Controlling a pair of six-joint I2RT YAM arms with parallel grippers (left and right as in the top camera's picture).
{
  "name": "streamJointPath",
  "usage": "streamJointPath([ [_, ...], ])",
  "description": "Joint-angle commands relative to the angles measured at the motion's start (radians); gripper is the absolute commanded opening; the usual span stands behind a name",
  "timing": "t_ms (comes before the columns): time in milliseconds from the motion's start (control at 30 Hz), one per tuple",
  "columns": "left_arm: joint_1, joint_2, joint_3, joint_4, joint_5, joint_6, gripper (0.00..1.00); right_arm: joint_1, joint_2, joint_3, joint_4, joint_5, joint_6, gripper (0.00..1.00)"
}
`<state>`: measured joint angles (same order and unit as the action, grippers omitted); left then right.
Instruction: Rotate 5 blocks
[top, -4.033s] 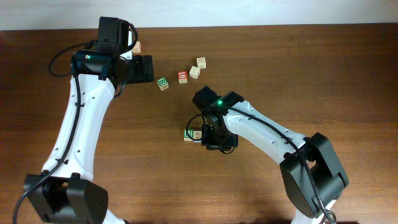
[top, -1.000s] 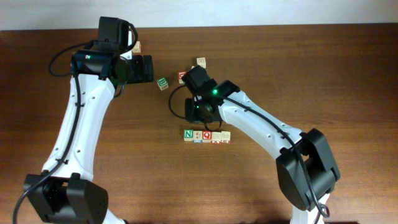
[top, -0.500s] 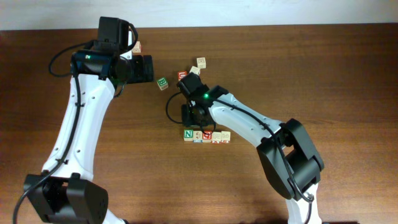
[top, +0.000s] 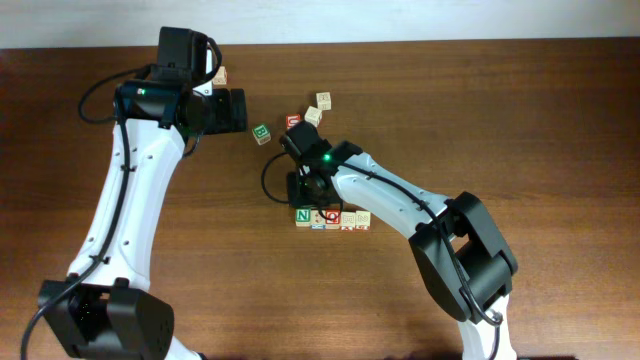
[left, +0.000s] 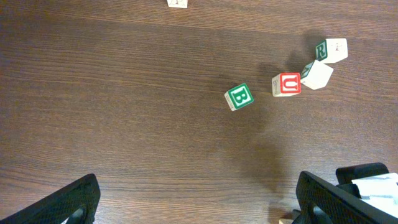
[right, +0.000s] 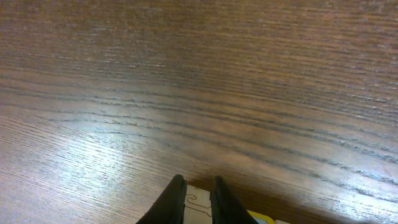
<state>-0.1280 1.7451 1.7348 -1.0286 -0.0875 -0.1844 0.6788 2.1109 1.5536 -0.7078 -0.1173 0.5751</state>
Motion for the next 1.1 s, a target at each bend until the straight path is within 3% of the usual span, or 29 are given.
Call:
streamJointPath([
  [0,0.000,0.007,0.018,0.002,-0.014,-0.013,0.99,0.010,0.011,-0.006,-0.010,-0.011,-0.002,0.17],
  [1067,0.000,0.007,0.018,0.002,-0.014,-0.013,0.99,0.018,0.011,-0.006,-0.036,-0.031,-0.003,0.16],
])
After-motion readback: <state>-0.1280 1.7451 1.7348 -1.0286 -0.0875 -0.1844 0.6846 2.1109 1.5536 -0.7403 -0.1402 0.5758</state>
